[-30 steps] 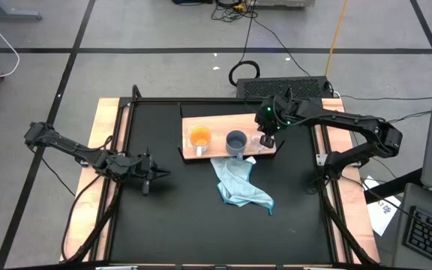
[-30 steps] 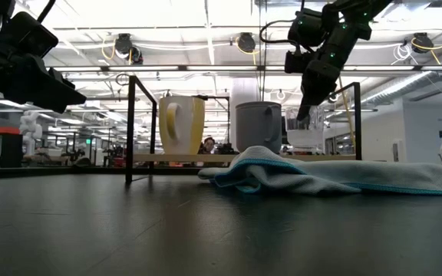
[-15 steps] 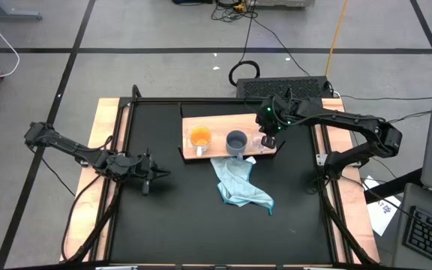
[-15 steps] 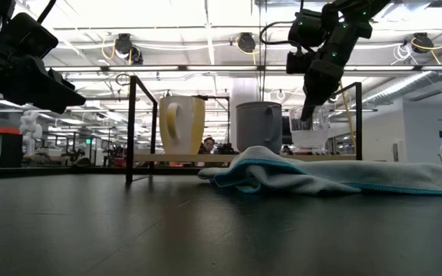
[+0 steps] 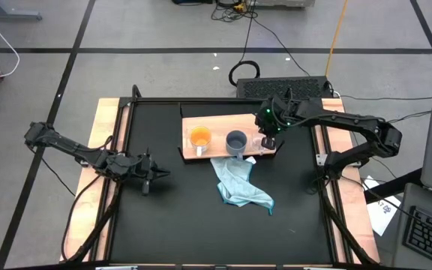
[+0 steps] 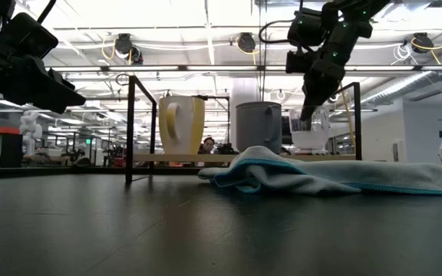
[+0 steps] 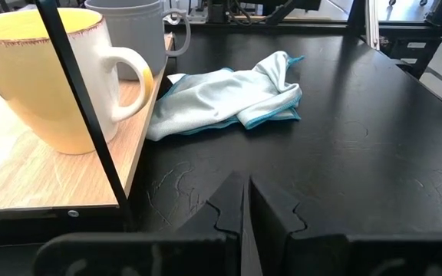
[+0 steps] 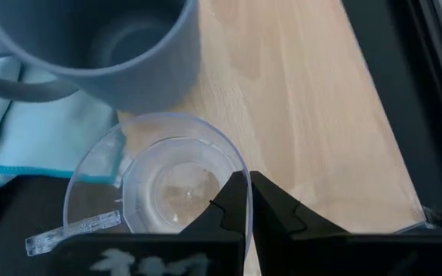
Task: Stack small to large cups/mugs on shelf
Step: Put the transparent mug on the shelf
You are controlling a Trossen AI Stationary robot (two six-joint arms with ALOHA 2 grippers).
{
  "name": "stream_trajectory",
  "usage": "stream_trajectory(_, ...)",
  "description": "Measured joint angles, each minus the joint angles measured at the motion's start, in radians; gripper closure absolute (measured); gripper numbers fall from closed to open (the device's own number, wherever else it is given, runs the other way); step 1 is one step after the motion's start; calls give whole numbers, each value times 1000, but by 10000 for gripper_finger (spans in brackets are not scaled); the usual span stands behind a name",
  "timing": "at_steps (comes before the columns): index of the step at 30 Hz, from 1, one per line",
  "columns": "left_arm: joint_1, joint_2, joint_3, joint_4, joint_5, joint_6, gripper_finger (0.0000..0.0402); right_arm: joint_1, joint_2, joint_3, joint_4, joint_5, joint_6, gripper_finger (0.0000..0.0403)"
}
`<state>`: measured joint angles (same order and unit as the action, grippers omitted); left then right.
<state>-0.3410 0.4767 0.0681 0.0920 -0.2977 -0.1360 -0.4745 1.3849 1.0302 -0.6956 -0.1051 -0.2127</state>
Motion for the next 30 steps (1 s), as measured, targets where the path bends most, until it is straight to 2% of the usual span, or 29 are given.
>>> stream_trajectory(6,0,0,0,-2,0,0,376,27,0,0,-9,51,-36,403)
stream_trajectory(23,0,0,0,-7,0,0,376,69,0,-1,-11,48,-100,403)
stream_trajectory(30,0,0,0,-7,0,0,376,70,0,-1,7,110,-103,403)
